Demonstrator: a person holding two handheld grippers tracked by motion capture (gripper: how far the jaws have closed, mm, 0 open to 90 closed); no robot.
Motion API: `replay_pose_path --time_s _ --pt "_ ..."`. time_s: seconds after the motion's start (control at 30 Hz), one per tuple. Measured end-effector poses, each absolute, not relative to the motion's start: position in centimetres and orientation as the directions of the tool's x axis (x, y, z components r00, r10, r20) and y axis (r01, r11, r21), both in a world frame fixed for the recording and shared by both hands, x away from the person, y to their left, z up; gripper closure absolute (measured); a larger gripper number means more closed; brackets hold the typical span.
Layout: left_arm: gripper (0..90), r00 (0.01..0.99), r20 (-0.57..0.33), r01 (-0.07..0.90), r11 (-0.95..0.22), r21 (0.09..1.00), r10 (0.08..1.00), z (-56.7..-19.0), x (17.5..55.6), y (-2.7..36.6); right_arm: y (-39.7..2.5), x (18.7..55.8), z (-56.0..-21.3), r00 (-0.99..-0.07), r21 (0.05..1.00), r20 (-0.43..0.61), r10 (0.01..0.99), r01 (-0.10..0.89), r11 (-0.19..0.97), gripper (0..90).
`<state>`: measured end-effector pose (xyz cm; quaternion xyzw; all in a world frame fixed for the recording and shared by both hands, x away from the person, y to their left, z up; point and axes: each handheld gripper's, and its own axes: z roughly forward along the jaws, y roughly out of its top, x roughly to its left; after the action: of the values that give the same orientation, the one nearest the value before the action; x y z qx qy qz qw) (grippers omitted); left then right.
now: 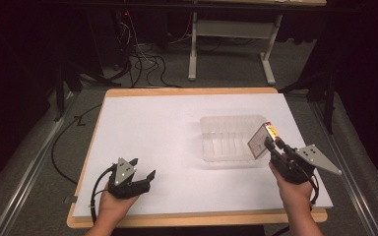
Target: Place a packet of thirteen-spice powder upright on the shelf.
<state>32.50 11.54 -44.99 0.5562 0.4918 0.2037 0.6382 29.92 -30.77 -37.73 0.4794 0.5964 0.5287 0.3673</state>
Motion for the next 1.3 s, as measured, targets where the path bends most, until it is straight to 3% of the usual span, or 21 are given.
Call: replay_pose_path --time_s 0.33,1.3 --pt "26.8 0.443 -0.408 0.287 0.305 0.908 0.798 -44.8 32.3 11.4 -30.7 32.4 -37.4 -0.181 0.977 0.075 0.981 0.209 -0.036 68.7" --pt "26.8 0.445 -0.391 0.249 0.308 0.918 0.806 -44.5 32.0 11.8 -27.5 37.0 -38.1 -0.104 0.965 0.076 0.992 0.260 -0.046 68.6"
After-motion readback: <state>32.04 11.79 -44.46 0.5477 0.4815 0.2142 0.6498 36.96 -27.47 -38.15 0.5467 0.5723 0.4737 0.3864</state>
